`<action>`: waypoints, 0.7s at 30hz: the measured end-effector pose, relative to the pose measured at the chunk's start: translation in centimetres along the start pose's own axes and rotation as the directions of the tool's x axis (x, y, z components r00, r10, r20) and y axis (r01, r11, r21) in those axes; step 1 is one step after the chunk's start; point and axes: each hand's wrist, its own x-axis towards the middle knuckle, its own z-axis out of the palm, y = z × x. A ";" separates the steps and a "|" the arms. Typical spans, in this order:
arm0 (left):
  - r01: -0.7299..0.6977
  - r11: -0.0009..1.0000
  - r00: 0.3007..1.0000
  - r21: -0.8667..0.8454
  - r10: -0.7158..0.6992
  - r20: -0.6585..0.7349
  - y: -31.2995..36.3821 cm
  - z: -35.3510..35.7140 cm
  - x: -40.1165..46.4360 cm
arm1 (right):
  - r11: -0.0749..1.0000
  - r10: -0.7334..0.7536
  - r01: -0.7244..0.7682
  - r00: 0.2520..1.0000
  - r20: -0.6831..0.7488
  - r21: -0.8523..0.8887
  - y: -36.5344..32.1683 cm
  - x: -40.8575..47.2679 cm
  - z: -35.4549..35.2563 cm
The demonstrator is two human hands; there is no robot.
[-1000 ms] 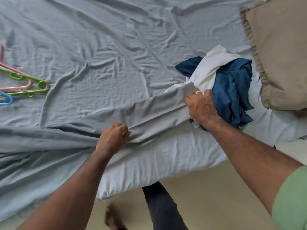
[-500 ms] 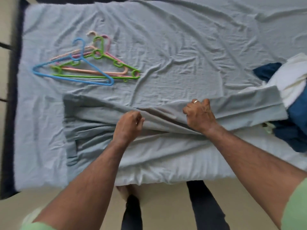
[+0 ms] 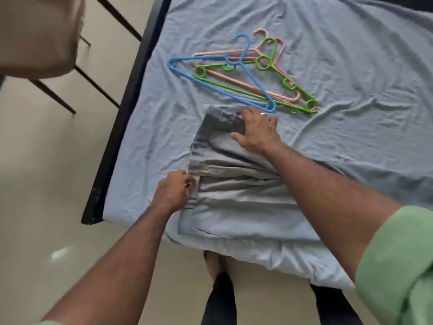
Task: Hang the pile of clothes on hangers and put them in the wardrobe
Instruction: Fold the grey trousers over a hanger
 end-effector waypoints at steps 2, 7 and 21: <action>-0.012 0.999 1.000 0.031 0.011 0.007 -0.9 0.7 0.3 | 0.996 0.045 -0.049 0.998 0.047 0.070 -1.3 1.6 0.3; -0.021 0.989 0.999 0.148 0.017 0.027 -1.7 2.4 0.7 | 0.991 0.081 -0.091 0.991 0.103 0.100 -3.7 3.2 0.8; 0.165 0.919 0.977 -0.359 -0.201 -0.065 -3.7 1.7 -0.1 | 0.938 -0.347 0.347 0.937 0.039 -0.013 -12.0 -17.0 12.7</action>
